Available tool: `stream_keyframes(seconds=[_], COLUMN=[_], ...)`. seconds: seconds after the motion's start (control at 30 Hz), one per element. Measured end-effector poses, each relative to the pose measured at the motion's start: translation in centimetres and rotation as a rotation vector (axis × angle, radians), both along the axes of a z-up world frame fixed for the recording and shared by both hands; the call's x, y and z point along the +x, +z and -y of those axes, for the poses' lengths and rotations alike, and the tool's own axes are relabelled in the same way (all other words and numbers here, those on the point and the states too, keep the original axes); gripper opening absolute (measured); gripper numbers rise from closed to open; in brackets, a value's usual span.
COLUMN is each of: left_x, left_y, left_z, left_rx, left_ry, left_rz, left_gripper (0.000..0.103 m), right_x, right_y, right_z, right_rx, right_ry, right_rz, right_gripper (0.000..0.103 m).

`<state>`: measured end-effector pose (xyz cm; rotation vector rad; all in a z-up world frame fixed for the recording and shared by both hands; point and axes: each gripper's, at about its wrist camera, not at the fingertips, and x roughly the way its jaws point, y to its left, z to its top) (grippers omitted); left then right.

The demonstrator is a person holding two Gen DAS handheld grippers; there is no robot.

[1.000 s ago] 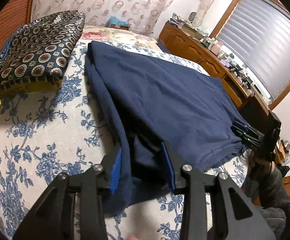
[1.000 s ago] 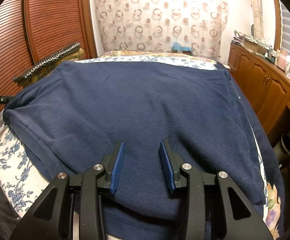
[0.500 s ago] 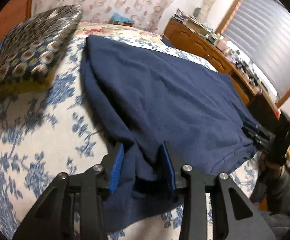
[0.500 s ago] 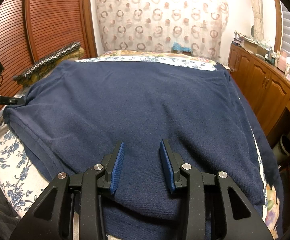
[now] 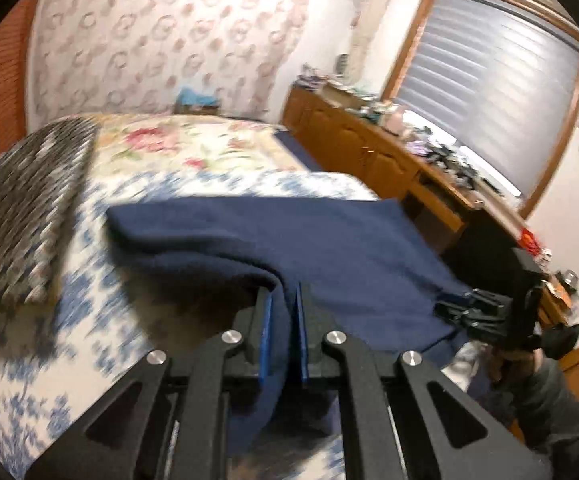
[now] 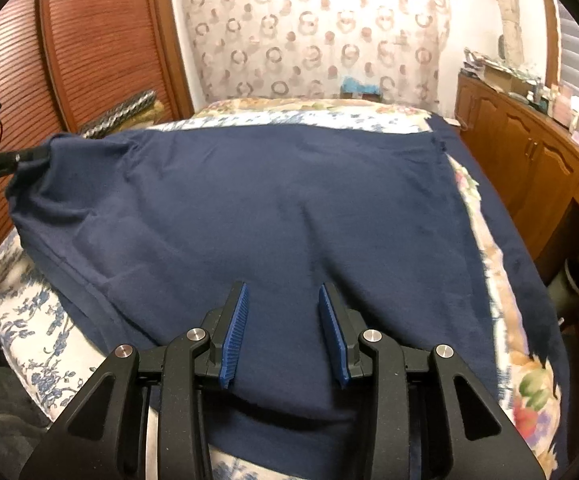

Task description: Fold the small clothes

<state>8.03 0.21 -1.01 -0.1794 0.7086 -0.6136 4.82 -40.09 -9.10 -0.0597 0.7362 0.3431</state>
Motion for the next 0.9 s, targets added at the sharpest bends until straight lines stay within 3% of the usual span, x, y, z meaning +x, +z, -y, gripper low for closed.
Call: stream_keyframes(seconds=[0.23, 0.5, 0.63, 0.77, 0.9], left_x=[1.7, 2.0, 2.0, 1.5, -0.3], left_y=[4.1, 7.1, 7.4, 6.2, 6.3], left_z=[7.3, 17.3, 21.7, 24.3, 24.5], left_rx=[-0.004, 0.031, 0.079, 0.124, 0.184], left_ry=[-0.132, -0.307, -0.375, -0.437, -0.424], left_rz=[0.08, 0.105, 0.072, 0.042, 0.101], left_gripper=[0.006, 0.006, 0.007, 0.014, 0.021], right_x=[-1.1, -1.9, -2.2, -2.4, -2.3], right_y=[3.0, 4.9, 5.4, 5.5, 5.2], right_z=[3.2, 6.0, 7.3, 7.8, 7.7], right_rx=[0.017, 0.008, 0.016, 0.023, 0.018], right_ry=[-0.062, -0.124, -0.147, -0.16, -0.166], right_rz=[0.07, 0.111, 0.119, 0.118, 0.114], right_gripper=[0.036, 0.036, 0.036, 0.036, 0.036])
